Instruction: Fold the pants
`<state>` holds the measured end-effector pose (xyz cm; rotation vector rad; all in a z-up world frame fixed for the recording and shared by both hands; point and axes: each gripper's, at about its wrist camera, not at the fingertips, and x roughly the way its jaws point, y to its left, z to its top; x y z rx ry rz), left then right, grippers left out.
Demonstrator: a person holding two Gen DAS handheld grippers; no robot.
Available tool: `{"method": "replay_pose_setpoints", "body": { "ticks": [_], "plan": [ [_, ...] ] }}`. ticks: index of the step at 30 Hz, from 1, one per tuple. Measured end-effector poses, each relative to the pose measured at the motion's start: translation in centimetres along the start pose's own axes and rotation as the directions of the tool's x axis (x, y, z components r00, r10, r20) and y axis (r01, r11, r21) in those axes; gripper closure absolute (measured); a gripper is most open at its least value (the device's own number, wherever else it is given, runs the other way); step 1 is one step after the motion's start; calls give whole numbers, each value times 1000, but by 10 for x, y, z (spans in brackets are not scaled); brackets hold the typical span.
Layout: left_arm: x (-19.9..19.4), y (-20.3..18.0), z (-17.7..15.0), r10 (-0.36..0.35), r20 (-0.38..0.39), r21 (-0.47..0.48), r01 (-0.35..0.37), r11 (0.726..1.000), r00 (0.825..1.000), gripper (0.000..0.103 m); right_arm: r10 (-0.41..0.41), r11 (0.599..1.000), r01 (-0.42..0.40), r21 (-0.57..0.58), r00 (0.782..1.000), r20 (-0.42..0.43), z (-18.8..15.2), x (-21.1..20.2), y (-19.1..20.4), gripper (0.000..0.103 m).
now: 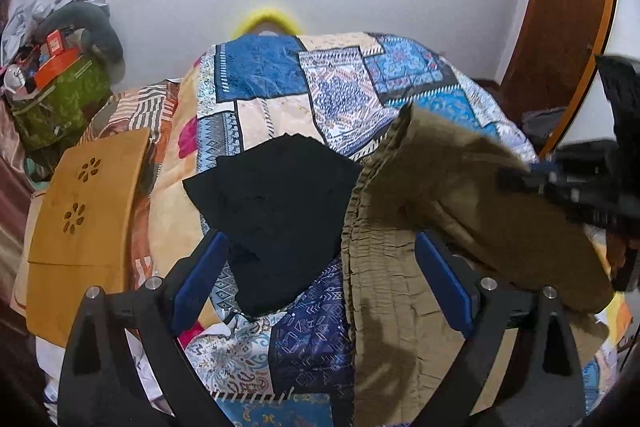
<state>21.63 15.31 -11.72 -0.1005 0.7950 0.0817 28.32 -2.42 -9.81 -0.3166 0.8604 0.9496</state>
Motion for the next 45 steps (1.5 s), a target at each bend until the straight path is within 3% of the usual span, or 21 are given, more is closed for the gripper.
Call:
{"method": "replay_pose_setpoints", "body": {
  "ticks": [8, 12, 15, 19, 24, 26, 30, 35, 39, 41, 45],
  "plan": [
    [-52, 5, -11, -23, 77, -27, 25, 999, 997, 4, 120, 988, -123, -96, 992, -41, -22, -9, 66, 92],
    [-57, 4, -18, -9, 58, -14, 10, 1000, 998, 4, 169, 981, -173, -85, 984, -58, -43, -17, 84, 91],
    [-52, 1, -24, -24, 24, -8, 25, 1000, 999, 4, 164, 985, -165, -58, 986, -28, -56, -34, 84, 90],
    [-34, -5, -31, -18, -20, 12, 18, 1000, 1000, 4, 88, 996, -89, 18, 995, 47, -74, -67, 70, 84],
    [17, 2, -43, -11, -152, -18, 9, 1000, 988, 4, -85, 979, 60, 195, 989, 123, -110, -112, 25, 62],
    [39, 4, -47, -28, -205, -39, 20, 999, 978, 4, -169, 952, 131, 276, 978, 121, -132, -127, 5, 61],
    [71, 7, -55, -53, -283, -82, 31, 996, 958, 4, -255, 882, 202, 425, 964, 70, -176, -140, -20, 60],
    [92, 9, -61, -119, -328, -130, 80, 988, 937, 5, -224, 805, 189, 563, 974, -6, -228, -131, -33, 60],
    [90, 7, -63, -183, -317, -139, 146, 980, 931, 24, -149, 783, 125, 609, 989, -12, -243, -116, -31, 60],
    [88, 4, -64, -220, -314, -146, 182, 973, 924, 42, -111, 775, 99, 624, 994, -19, -245, -103, -30, 60],
    [88, -1, -64, -235, -320, -147, 197, 969, 918, 49, -71, 765, 58, 641, 997, -5, -245, -89, -31, 56]
  ]
}}
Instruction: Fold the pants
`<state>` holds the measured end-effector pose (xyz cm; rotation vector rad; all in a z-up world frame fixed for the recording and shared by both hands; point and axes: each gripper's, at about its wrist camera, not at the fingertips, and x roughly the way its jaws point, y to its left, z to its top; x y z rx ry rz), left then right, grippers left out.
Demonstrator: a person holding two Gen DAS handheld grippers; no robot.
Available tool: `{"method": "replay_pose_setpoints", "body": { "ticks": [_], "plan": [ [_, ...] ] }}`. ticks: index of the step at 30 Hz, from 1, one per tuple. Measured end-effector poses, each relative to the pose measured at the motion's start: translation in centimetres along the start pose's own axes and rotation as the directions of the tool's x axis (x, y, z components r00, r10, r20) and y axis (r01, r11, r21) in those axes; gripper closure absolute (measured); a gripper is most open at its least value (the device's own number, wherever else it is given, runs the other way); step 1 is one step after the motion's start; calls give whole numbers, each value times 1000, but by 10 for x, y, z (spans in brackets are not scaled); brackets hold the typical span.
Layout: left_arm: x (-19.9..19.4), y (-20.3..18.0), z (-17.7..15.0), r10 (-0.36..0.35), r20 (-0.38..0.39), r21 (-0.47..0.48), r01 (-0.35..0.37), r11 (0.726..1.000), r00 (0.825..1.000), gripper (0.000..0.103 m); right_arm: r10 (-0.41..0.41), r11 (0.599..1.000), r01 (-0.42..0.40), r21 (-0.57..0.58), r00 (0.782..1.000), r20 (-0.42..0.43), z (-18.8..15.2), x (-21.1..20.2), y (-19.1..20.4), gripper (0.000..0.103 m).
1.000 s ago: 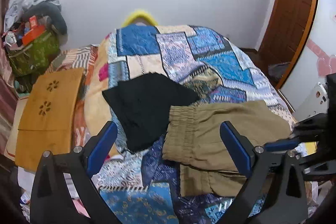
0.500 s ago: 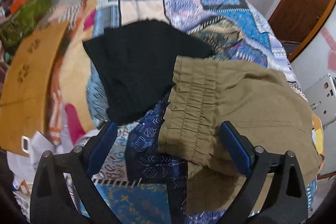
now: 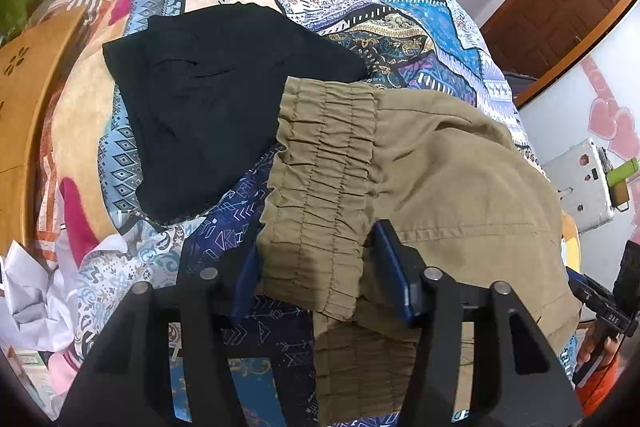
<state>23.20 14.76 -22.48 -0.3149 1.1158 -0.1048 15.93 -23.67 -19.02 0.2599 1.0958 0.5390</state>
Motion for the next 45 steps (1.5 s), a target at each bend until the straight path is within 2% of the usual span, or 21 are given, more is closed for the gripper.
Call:
{"method": "replay_pose_setpoints", "body": {
  "ticks": [4, 5, 7, 8, 9, 10, 11, 15, 17, 21, 25, 30, 35, 38, 41, 43, 45],
  "plan": [
    [-4, -5, 0, 32, 15, 6, -32, 999, 999, 55, 23, 1000, -23, -7, 1000, -20, 2, 5, -1, 56],
    [-6, -7, 0, 50, 26, 11, -51, 999, 998, 57, 22, 1000, -22, -3, 1000, -15, 3, 5, -3, 59],
    [-13, -17, -2, 104, 71, 41, -107, 993, 992, 61, -6, 1000, 6, -28, 1000, 2, 4, 6, 0, 72],
    [-18, -24, -3, 144, 100, 70, -151, 986, 985, 76, -37, 998, 38, -55, 999, 22, 3, 4, 4, 82],
    [-22, -30, -4, 195, 129, 93, -208, 974, 972, 83, -44, 996, 46, -70, 999, 31, 4, 6, 5, 90],
    [-26, -36, -4, 230, 151, 115, -248, 962, 961, 85, -54, 995, 57, -84, 998, 38, 5, 6, 7, 92],
    [-32, -42, -5, 227, 174, 131, -251, 959, 958, 90, -70, 992, 74, -104, 996, 48, 5, 5, 11, 94],
    [-55, -56, -2, 239, 240, 162, -282, 946, 941, 95, -94, 979, 110, -170, 991, 98, 13, -6, 17, 98],
    [-69, -61, 3, 215, 256, 168, -263, 950, 942, 96, -99, 976, 122, -179, 986, 136, 25, -20, 14, 98],
    [-94, -69, 10, 134, 262, 158, -179, 971, 956, 97, -114, 968, 156, -195, 971, 210, 49, -48, 12, 98],
    [-92, -80, 5, 135, 251, 185, -185, 965, 959, 97, -124, 966, 172, -194, 964, 237, 56, -64, 6, 98],
    [-53, -68, -18, 170, 135, 164, -191, 968, 976, 97, -180, 957, 215, -194, 966, 184, 39, -43, -5, 98],
    [-25, -48, -44, 227, 55, 156, -233, 960, 972, 97, -236, 955, 249, -163, 967, 98, 19, -20, -26, 98],
    [-31, -40, -50, 265, 63, 138, -272, 952, 962, 96, -230, 959, 234, -158, 972, 46, 12, -19, -29, 98],
    [-49, -39, -49, 257, 101, 143, -269, 952, 961, 95, -248, 949, 257, -181, 966, 67, 11, -33, -20, 97],
    [-65, -48, -48, 272, 163, 190, -301, 935, 948, 90, -247, 944, 264, -198, 963, 108, 12, -45, -11, 92],
    [-81, -62, -50, 294, 226, 237, -346, 908, 929, 76, -236, 941, 262, -215, 962, 140, 15, -54, 0, 76]
  ]
}}
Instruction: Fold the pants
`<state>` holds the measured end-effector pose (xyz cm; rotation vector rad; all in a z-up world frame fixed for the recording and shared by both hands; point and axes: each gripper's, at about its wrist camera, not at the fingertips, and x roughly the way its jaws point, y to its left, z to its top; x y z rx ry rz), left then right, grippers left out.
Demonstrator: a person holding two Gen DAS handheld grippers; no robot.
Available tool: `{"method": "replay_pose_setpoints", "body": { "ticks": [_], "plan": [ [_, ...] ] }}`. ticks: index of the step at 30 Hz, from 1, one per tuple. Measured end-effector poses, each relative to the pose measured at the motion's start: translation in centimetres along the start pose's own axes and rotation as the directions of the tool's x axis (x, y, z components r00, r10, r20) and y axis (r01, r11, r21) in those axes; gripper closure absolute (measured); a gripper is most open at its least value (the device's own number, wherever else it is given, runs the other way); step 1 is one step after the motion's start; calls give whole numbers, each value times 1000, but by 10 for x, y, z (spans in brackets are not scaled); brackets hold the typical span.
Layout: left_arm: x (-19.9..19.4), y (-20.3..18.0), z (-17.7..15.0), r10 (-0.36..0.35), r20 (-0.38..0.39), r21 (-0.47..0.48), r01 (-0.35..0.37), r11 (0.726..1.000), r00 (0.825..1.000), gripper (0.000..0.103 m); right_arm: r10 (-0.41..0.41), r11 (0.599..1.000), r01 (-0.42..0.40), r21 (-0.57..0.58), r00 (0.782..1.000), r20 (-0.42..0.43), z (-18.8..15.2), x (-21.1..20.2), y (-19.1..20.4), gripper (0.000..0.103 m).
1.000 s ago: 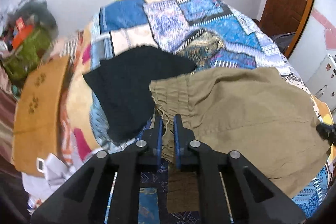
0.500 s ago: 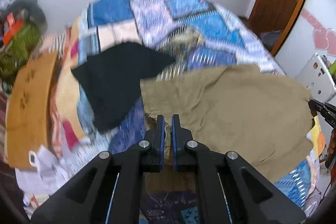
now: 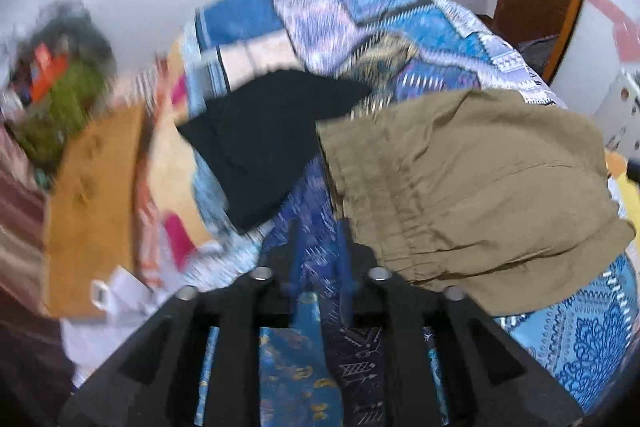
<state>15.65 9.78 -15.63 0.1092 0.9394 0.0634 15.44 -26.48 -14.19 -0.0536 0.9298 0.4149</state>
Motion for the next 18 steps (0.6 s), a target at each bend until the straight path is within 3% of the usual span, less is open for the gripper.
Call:
{"method": "replay_pose_setpoints", "body": {
  "ticks": [2, 5, 9, 15, 18],
  "plan": [
    [-16, -11, 2, 4, 53, 49, -7, 999, 999, 57, 29, 999, -28, -26, 999, 41, 8, -14, 12, 64],
    [-30, -33, 2, -44, 80, 119, 35, 992, 996, 53, 90, 994, -85, -74, 994, 66, 15, -23, 33, 61],
    [-29, -69, -6, -81, 45, 230, 68, 971, 996, 48, 161, 982, -154, -112, 985, 55, 16, -18, 58, 61],
    [-5, -106, -19, -50, -11, 355, 51, 934, 999, 46, 206, 965, -205, -163, 978, -7, 10, 4, 88, 61],
    [0, -118, -21, -38, 1, 398, 34, 917, 999, 38, 228, 954, -235, -188, 972, -62, 7, 18, 99, 61]
  ]
}}
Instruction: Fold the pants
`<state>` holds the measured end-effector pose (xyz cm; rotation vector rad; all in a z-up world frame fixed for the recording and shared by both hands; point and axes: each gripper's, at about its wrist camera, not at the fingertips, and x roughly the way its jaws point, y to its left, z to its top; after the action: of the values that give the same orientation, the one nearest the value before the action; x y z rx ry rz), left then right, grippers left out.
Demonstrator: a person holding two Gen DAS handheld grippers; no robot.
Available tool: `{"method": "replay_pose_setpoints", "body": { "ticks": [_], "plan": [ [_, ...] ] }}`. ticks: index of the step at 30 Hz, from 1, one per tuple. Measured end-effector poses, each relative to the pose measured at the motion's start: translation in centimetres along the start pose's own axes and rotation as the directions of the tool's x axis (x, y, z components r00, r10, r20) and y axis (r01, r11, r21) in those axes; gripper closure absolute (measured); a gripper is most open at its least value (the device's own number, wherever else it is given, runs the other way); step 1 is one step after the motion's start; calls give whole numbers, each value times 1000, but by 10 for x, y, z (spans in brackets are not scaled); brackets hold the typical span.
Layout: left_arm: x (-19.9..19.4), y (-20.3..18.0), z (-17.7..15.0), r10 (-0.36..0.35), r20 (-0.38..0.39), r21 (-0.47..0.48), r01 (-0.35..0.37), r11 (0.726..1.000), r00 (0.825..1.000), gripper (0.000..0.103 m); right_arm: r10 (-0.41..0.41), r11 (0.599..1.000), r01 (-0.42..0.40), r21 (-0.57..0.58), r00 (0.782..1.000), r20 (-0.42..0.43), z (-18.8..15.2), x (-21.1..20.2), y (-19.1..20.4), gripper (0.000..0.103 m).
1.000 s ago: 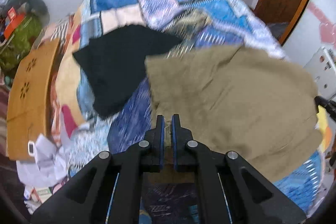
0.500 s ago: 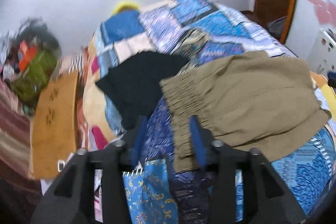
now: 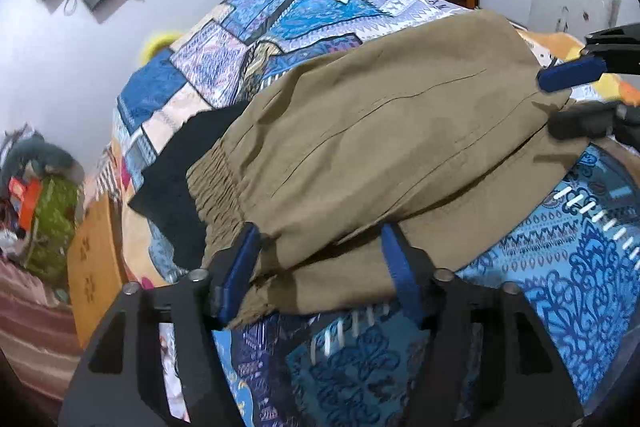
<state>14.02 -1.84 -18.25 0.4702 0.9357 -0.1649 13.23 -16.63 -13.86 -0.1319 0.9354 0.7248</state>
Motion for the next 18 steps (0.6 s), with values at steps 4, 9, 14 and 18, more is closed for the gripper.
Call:
{"method": "replay_pose_setpoints", "body": {
  "ticks": [4, 9, 14, 18],
  "plan": [
    [4, 3, 11, -9, 1, -8, 9, 1000, 1000, 38, 2, 999, -5, -48, 999, -49, 3, 19, 11, 58],
    [-1, 22, 24, -61, 17, -81, 62, 995, 998, 38, -19, 994, 12, -108, 998, -65, 13, 36, 22, 58],
    [-3, 30, 30, -99, 23, -122, 101, 987, 995, 38, -53, 980, 43, -193, 998, -42, 19, 48, 32, 58],
    [-4, 26, 26, -128, 18, -127, 129, 983, 992, 38, -58, 980, 53, -193, 998, -18, 24, 51, 29, 87]
  ]
}}
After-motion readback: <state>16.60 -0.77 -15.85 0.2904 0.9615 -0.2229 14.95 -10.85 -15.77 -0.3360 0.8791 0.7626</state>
